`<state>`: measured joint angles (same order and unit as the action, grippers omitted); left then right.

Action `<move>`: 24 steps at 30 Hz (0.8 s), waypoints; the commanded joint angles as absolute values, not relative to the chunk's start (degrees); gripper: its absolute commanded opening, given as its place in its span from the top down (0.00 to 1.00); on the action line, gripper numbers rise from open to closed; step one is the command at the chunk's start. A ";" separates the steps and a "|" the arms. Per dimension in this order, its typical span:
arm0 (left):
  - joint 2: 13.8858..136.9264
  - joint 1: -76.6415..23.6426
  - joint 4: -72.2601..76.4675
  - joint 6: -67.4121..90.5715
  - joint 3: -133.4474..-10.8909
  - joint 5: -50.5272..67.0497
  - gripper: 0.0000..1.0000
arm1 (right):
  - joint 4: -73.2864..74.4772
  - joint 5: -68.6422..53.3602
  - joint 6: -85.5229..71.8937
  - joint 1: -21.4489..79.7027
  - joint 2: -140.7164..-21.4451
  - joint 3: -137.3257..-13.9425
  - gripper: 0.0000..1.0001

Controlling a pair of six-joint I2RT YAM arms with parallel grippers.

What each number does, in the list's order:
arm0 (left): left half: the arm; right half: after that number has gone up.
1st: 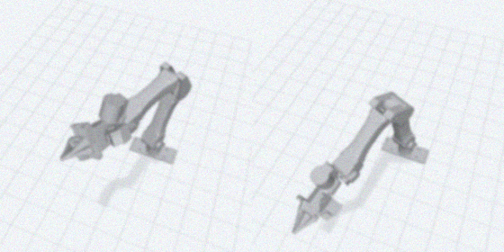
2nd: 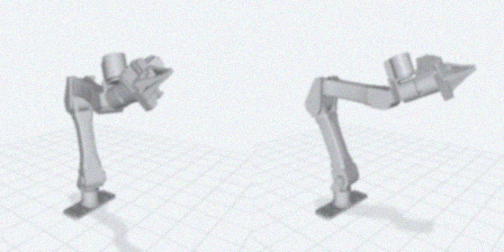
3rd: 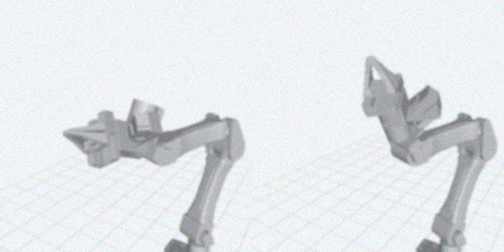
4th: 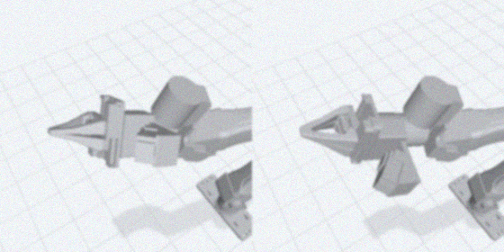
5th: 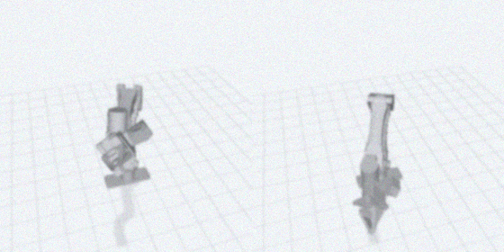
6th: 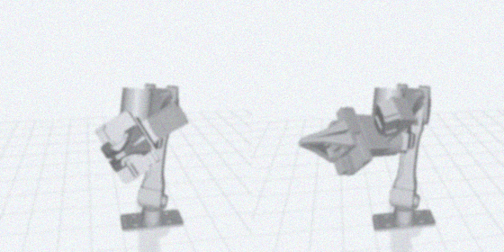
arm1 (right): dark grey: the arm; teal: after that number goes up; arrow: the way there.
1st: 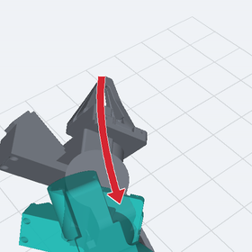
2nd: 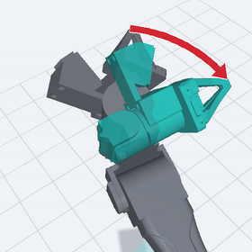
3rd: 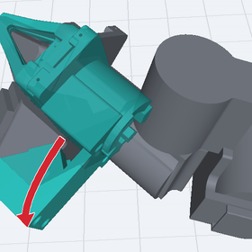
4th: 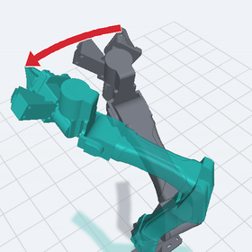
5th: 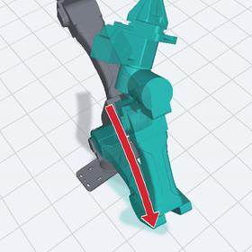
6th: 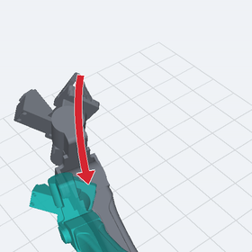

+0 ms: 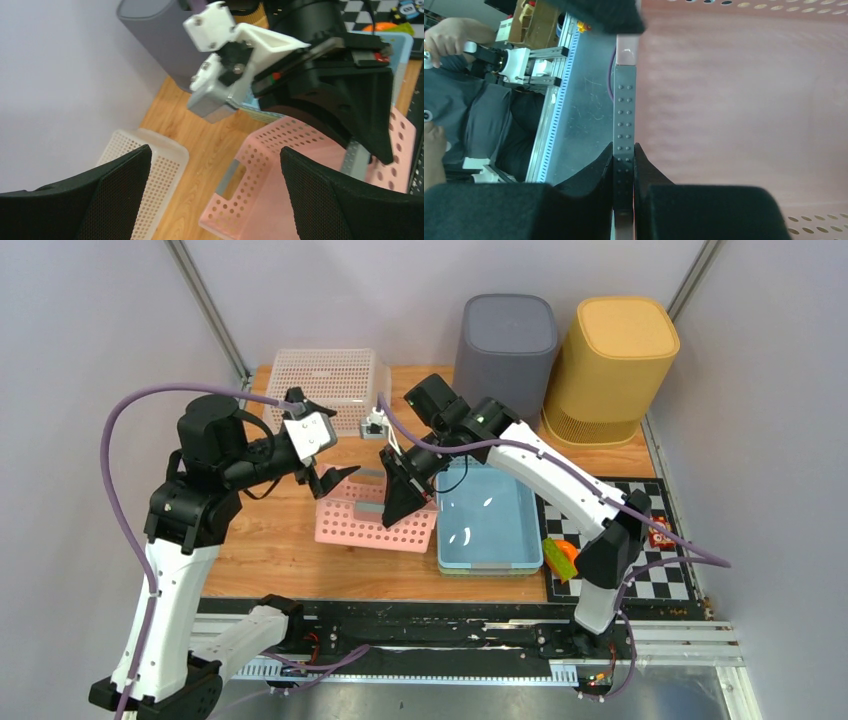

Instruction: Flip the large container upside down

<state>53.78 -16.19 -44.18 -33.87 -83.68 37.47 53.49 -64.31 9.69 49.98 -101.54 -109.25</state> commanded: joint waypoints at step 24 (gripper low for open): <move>51.94 -15.95 -57.96 -46.63 -75.97 42.61 0.07 | 48.47 -68.37 0.35 48.60 -109.78 -114.05 0.98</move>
